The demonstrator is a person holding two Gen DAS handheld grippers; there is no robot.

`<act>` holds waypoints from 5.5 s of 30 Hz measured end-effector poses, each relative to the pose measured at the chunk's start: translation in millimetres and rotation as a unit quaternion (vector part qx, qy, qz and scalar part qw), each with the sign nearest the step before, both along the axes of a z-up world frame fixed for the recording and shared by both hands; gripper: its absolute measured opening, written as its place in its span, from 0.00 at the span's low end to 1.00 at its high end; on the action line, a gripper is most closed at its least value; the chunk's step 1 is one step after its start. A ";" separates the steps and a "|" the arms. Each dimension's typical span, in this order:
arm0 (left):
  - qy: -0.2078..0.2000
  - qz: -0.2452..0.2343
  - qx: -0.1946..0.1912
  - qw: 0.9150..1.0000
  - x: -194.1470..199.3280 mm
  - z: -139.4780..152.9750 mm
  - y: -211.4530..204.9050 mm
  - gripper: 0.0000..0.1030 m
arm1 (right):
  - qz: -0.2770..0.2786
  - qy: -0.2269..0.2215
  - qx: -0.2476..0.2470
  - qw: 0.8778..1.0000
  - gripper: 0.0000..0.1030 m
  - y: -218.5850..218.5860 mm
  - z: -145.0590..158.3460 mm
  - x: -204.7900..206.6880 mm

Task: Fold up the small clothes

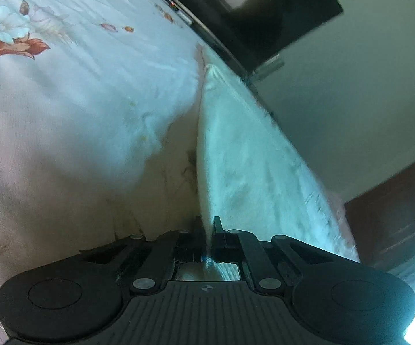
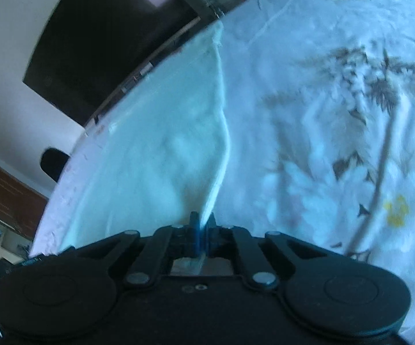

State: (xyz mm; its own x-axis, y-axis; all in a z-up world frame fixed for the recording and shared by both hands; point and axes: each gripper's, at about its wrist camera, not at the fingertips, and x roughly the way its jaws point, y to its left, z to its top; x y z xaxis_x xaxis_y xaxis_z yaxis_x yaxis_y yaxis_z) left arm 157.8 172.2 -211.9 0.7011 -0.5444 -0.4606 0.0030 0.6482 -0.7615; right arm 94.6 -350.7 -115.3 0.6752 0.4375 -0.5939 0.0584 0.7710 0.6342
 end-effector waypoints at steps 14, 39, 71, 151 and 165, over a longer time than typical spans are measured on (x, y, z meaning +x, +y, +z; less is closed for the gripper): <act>-0.113 0.019 -0.029 0.993 76.7 112.2 2.8 0.03 | -0.003 -0.134 -0.058 0.989 0.04 1.9 107.4 60.0; -0.041 0.003 0.028 0.999 414.6 58.8 -56.2 0.03 | -0.032 -0.075 0.005 0.997 0.05 -47.9 26.2 378.3; -0.075 -0.074 0.262 0.959 465.0 56.2 -97.2 0.05 | 0.045 -0.095 -0.256 0.961 0.21 1.5 -7.0 454.2; -0.161 -0.090 0.407 0.894 359.9 60.4 -158.7 0.89 | 0.137 -0.137 -0.342 0.920 0.34 48.4 -6.3 384.3; -0.168 -0.122 0.381 0.901 249.1 66.0 -190.1 0.89 | 0.212 -0.181 -0.326 0.903 0.33 142.1 3.4 263.2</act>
State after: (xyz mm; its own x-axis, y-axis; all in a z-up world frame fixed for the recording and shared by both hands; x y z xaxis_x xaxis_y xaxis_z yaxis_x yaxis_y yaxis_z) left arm 406.9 -18.0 -145.9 0.7729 -0.3165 -0.5499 0.3632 0.9314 -0.0256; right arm 357.8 -208.6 -111.9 0.7301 0.3398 -0.5929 -0.4507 0.8916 -0.0440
